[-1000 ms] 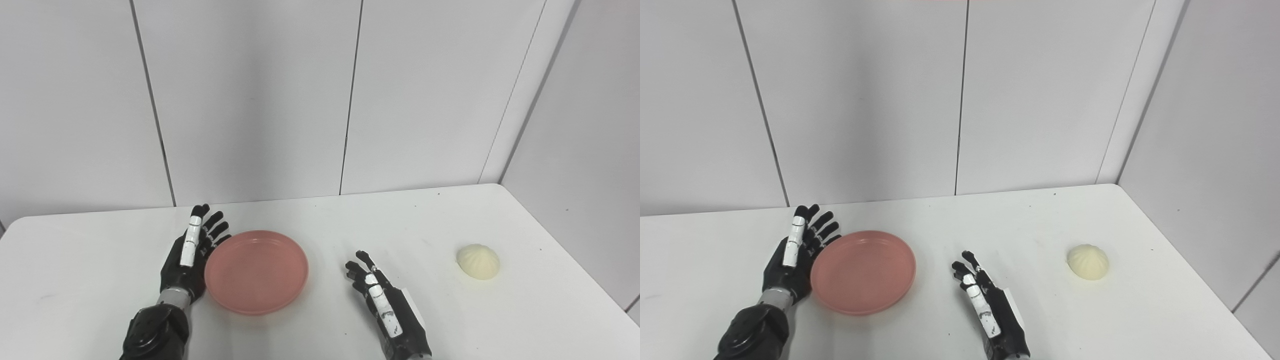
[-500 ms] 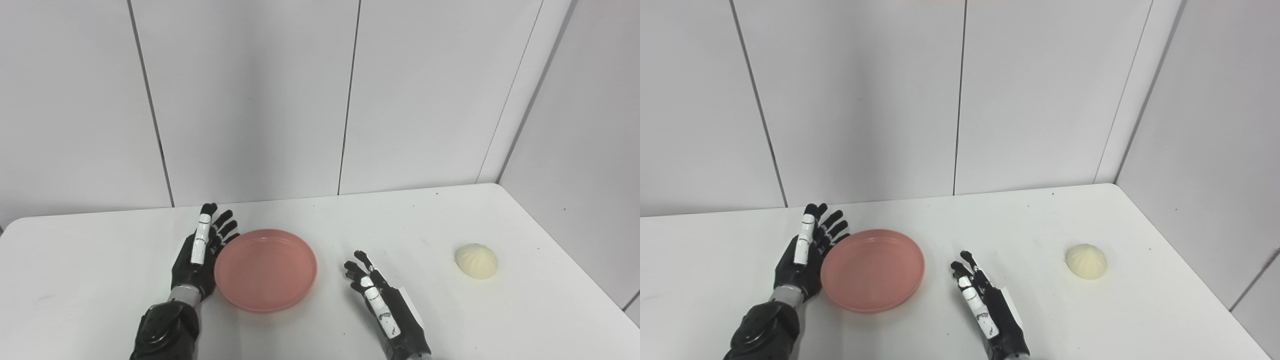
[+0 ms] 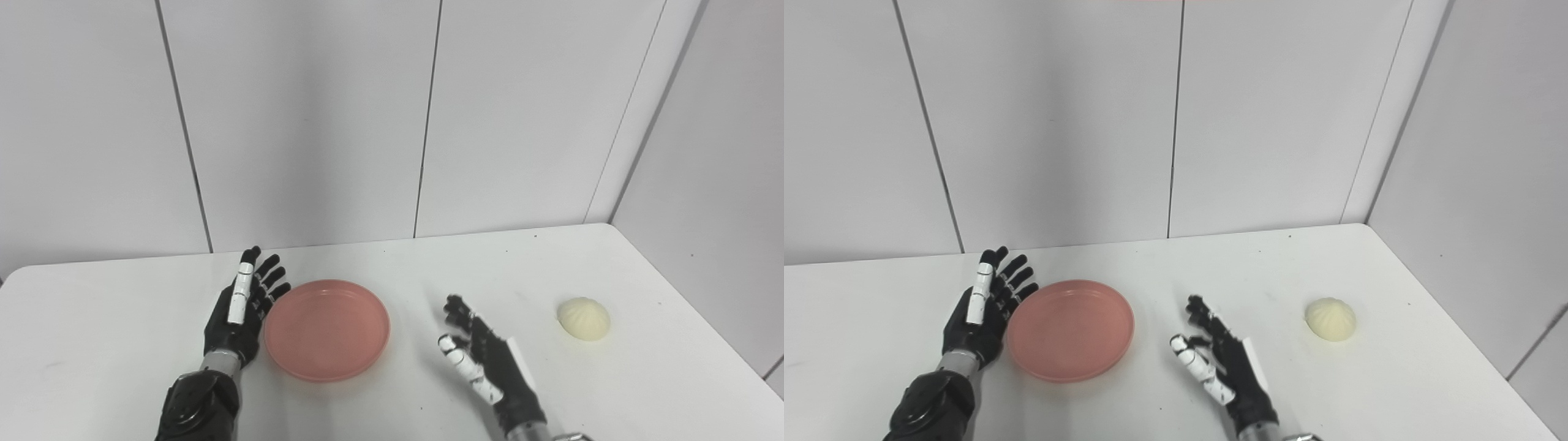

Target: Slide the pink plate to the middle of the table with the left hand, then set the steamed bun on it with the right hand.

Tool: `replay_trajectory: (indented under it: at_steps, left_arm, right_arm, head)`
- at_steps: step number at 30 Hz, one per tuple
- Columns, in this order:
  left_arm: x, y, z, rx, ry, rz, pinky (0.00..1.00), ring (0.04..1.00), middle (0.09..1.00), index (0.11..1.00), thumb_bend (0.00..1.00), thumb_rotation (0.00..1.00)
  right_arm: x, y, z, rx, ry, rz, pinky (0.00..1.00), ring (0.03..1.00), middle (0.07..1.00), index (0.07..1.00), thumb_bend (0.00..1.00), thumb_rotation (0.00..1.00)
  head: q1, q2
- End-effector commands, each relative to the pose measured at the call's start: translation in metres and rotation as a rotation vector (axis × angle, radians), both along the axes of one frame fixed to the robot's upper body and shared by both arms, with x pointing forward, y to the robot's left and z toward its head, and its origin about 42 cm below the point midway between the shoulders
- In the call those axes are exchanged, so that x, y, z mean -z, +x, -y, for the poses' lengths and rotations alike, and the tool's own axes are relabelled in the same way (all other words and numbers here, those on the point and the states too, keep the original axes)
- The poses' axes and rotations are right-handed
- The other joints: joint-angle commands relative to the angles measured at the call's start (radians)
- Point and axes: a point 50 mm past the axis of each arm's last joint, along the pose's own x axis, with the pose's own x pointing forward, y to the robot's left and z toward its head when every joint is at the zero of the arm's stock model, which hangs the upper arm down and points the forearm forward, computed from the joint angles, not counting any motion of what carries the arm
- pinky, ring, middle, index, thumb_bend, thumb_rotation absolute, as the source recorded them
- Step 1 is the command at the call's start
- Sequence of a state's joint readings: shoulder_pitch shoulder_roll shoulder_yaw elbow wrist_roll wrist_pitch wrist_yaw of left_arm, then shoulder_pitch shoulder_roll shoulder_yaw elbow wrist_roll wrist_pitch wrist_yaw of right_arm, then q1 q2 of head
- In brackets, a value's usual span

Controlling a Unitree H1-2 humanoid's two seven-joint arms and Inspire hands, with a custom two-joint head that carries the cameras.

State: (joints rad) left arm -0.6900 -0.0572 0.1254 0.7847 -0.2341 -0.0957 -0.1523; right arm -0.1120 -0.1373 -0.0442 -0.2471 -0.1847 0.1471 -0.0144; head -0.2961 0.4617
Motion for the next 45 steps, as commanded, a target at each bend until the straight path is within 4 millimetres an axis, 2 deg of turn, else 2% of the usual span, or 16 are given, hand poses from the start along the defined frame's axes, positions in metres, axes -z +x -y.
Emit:
replay_trajectory:
  at_steps: [1, 4, 9, 11, 13, 14, 15, 20, 24, 26, 32, 34, 38, 42, 45]
  left_arm:
    - [-0.003, 0.003, 0.003, 0.010, 0.006, -0.009, 0.82, 0.897, 0.901, 0.956, 0.75, 0.82]
    - [-0.003, 0.004, 0.005, 0.010, 0.003, -0.010, 0.82, 0.897, 0.898, 0.956, 0.75, 0.81]
    - [-0.004, 0.005, 0.009, 0.017, 0.026, 0.005, 0.81, 0.884, 0.900, 0.964, 0.76, 0.83]
    - [-0.003, 0.005, 0.010, 0.019, 0.035, 0.007, 0.82, 0.886, 0.899, 0.971, 0.79, 0.82]
    - [-0.003, 0.005, 0.009, 0.018, 0.041, 0.005, 0.82, 0.886, 0.897, 0.971, 0.79, 0.82]
    - [-0.003, 0.005, 0.009, 0.018, 0.042, 0.004, 0.82, 0.889, 0.893, 0.973, 0.79, 0.81]
    - [-0.002, 0.005, 0.008, 0.019, 0.043, 0.004, 0.83, 0.891, 0.891, 0.976, 0.79, 0.80]
    - [-0.001, 0.006, 0.006, 0.021, 0.061, 0.013, 0.82, 0.887, 0.893, 0.976, 0.78, 0.82]
    - [0.000, 0.005, 0.006, 0.023, 0.069, 0.008, 0.81, 0.879, 0.892, 0.982, 0.76, 0.83]
    - [0.000, 0.005, 0.005, 0.026, 0.071, 0.003, 0.81, 0.882, 0.890, 0.985, 0.76, 0.83]
    - [0.002, 0.005, 0.006, 0.033, 0.081, 0.000, 0.81, 0.879, 0.877, 0.982, 0.75, 0.83]
    - [0.003, 0.005, 0.006, 0.033, 0.083, -0.002, 0.81, 0.875, 0.874, 0.980, 0.75, 0.83]
    - [0.003, 0.006, 0.006, 0.042, 0.088, -0.003, 0.81, 0.872, 0.872, 0.978, 0.75, 0.83]
    - [0.003, 0.005, 0.007, 0.048, 0.093, -0.002, 0.80, 0.865, 0.867, 0.978, 0.75, 0.84]
    - [0.002, 0.005, 0.007, 0.052, 0.093, -0.002, 0.79, 0.864, 0.868, 0.979, 0.74, 0.84]
  right_arm:
    - [-0.040, 0.013, 0.010, 0.013, -0.074, 0.053, 0.76, 0.900, 0.931, 0.910, 0.91, 0.78]
    - [-0.075, 0.022, 0.030, 0.032, -0.193, 0.058, 0.78, 0.885, 0.924, 0.919, 0.96, 0.74]
    - [-0.130, 0.026, 0.052, 0.055, -0.331, 0.100, 0.74, 0.863, 0.913, 0.916, 0.99, 0.68]
    - [-0.143, 0.025, 0.061, 0.060, -0.355, 0.114, 0.77, 0.880, 0.918, 0.910, 1.00, 0.59]
    - [-0.159, 0.027, 0.073, 0.077, -0.402, 0.121, 0.77, 0.876, 0.914, 0.907, 1.00, 0.59]
    - [-0.165, 0.028, 0.077, 0.084, -0.423, 0.121, 0.72, 0.859, 0.896, 0.901, 1.00, 0.59]
    - [-0.174, 0.030, 0.083, 0.086, -0.443, 0.122, 0.71, 0.853, 0.887, 0.897, 1.00, 0.58]
    - [-0.198, 0.033, 0.096, 0.088, -0.515, 0.108, 0.68, 0.830, 0.877, 0.894, 1.00, 0.53]
    - [-0.224, 0.034, 0.108, 0.100, -0.698, 0.081, 0.68, 0.840, 0.881, 0.873, 1.00, 0.47]
    - [-0.231, 0.036, 0.114, 0.084, -0.755, 0.049, 0.66, 0.834, 0.882, 0.868, 1.00, 0.44]
    - [-0.238, 0.045, 0.130, 0.049, -0.897, -0.087, 0.71, 0.840, 0.870, 0.859, 0.99, 0.40]
    - [-0.238, 0.050, 0.135, 0.031, -0.929, -0.130, 0.72, 0.842, 0.860, 0.859, 1.00, 0.34]
    - [-0.234, 0.065, 0.145, 0.023, -1.028, -0.284, 0.70, 0.847, 0.878, 0.836, 1.00, 0.27]
    - [-0.227, 0.078, 0.148, 0.029, -1.078, -0.397, 0.66, 0.848, 0.905, 0.857, 1.00, 0.22]
    - [-0.219, 0.085, 0.149, 0.041, -1.094, -0.448, 0.71, 0.888, 0.918, 0.864, 1.00, 0.22]
  head:
    - [0.000, -0.001]
    - [0.004, -0.006]
    - [0.015, -0.011]
    - [0.015, -0.009]
    - [0.012, -0.007]
    - [0.012, -0.007]
    - [0.012, -0.006]
    - [0.011, -0.010]
    - [0.007, -0.010]
    - [0.005, -0.011]
    - [0.008, -0.009]
    - [0.007, -0.010]
    - [0.012, -0.012]
    - [0.011, -0.010]
    - [0.013, -0.010]
